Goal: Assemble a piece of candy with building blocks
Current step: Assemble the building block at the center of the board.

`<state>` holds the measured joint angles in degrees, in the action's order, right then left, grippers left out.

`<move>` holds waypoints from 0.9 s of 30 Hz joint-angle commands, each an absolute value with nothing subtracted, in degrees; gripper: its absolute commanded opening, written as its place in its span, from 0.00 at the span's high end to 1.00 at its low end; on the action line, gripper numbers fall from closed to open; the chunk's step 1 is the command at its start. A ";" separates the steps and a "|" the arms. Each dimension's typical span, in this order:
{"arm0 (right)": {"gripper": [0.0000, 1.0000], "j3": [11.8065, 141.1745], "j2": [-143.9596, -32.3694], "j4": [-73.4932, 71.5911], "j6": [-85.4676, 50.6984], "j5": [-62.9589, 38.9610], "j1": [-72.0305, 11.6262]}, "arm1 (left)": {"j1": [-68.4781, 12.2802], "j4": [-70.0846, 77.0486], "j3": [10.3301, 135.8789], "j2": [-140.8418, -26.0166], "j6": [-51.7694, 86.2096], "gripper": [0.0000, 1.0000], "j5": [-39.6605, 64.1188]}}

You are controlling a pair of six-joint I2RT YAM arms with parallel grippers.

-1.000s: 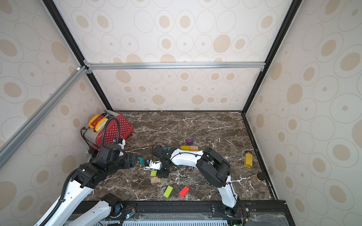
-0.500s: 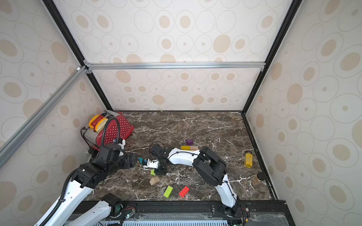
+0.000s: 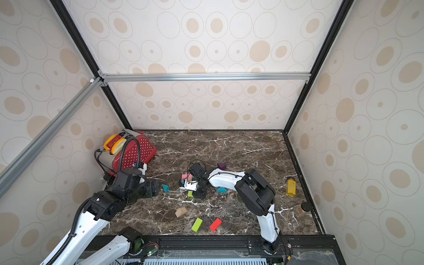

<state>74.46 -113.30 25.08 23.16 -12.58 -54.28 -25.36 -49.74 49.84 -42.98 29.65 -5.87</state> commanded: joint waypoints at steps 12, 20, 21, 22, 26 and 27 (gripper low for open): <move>0.62 78.31 -116.59 28.13 26.38 -8.29 -51.24 | -24.90 -49.04 49.84 -43.68 28.56 0.16 -5.72; 0.57 78.84 -117.75 27.06 26.26 -6.94 -50.46 | -24.92 -49.09 49.83 -43.59 28.56 0.16 -5.71; 0.56 79.06 -117.89 26.90 26.25 -6.74 -50.50 | -24.87 -49.04 49.88 -43.59 28.56 0.16 -5.76; 0.56 79.24 -118.03 26.93 26.20 -6.57 -50.47 | -24.92 -49.04 49.84 -43.59 28.56 0.16 -5.71; 0.54 79.85 -118.41 26.58 24.82 -4.93 -50.27 | -24.88 -49.04 49.83 -43.51 28.56 0.16 -5.81; 0.53 80.07 -118.44 26.68 24.27 -4.67 -50.23 | -24.88 -49.05 49.83 -43.51 28.56 0.16 -5.82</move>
